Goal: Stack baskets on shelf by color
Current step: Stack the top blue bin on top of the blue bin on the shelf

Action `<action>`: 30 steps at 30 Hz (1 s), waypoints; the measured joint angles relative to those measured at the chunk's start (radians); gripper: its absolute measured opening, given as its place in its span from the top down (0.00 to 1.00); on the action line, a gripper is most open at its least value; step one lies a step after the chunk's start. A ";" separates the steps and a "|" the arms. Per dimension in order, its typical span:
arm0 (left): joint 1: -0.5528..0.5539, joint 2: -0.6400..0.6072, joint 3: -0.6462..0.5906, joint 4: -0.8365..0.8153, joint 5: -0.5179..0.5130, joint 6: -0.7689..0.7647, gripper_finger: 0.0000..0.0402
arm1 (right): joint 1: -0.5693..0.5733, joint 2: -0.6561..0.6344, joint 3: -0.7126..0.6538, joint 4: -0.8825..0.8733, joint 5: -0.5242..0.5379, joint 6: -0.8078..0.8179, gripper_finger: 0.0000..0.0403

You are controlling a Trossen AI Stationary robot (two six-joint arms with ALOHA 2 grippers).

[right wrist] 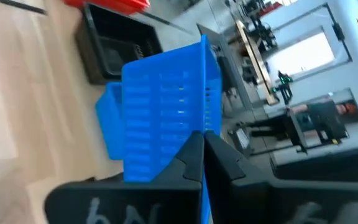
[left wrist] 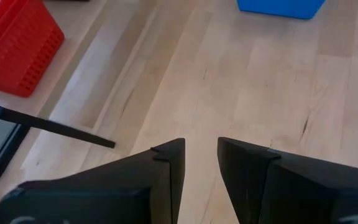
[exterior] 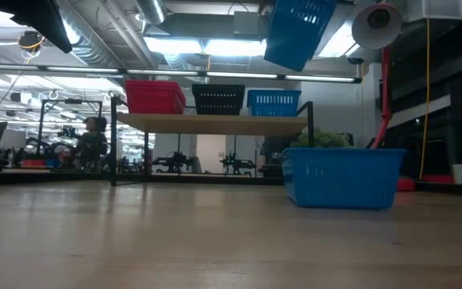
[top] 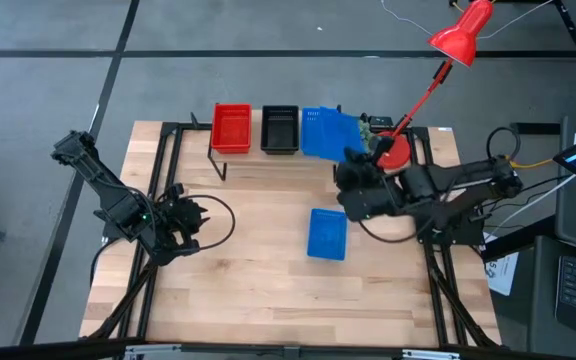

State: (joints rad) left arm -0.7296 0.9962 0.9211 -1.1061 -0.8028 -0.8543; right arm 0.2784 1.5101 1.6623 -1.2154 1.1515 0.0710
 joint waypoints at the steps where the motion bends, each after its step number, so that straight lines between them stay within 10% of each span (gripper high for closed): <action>1: 0.000 0.000 0.000 0.000 0.000 0.000 0.78 | -0.016 0.000 0.000 0.003 0.000 -0.007 1.00; 14: 0.000 0.000 0.000 0.000 -0.001 0.019 0.78 | -0.176 0.001 -0.296 0.660 -0.006 -0.481 1.00; 30: 0.000 0.000 0.000 -0.001 -0.001 0.027 0.78 | -0.258 -0.001 -0.419 0.724 -0.054 -0.469 1.00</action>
State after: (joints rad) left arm -0.7296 0.9966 0.9211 -1.1068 -0.8036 -0.8268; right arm 0.0199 1.5093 1.2432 -0.4915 1.0975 -0.3979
